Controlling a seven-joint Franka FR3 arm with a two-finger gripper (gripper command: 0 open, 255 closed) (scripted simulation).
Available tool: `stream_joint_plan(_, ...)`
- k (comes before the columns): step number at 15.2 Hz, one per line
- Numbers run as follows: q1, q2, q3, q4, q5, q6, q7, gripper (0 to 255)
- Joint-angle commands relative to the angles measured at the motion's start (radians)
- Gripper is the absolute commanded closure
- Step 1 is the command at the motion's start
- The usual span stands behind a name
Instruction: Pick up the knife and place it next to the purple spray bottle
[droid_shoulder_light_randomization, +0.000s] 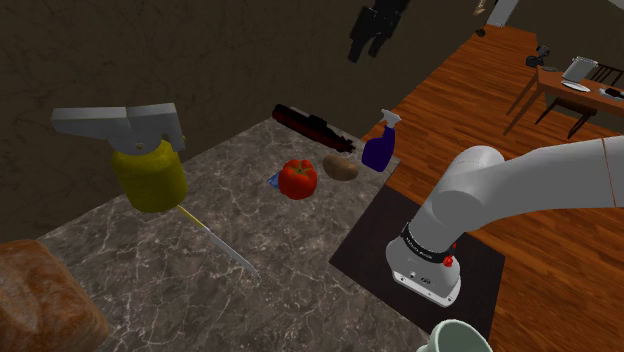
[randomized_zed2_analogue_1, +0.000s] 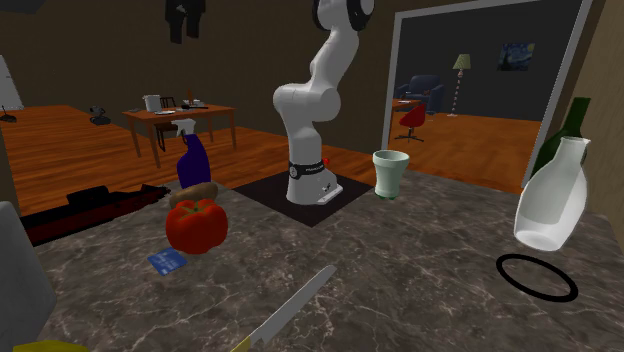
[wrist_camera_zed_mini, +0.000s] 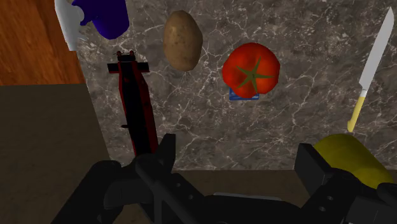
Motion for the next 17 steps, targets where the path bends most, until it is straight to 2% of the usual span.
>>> stream_joint_plan(1,0.000,0.000,0.000,0.000,0.000,0.000,0.000,0)
stream_joint_plan(9,0.046,0.093,0.125,-0.110,0.064,0.152,0.116,0)
stream_joint_plan(17,0.093,0.258,0.250,-0.154,0.118,0.315,0.231,0)
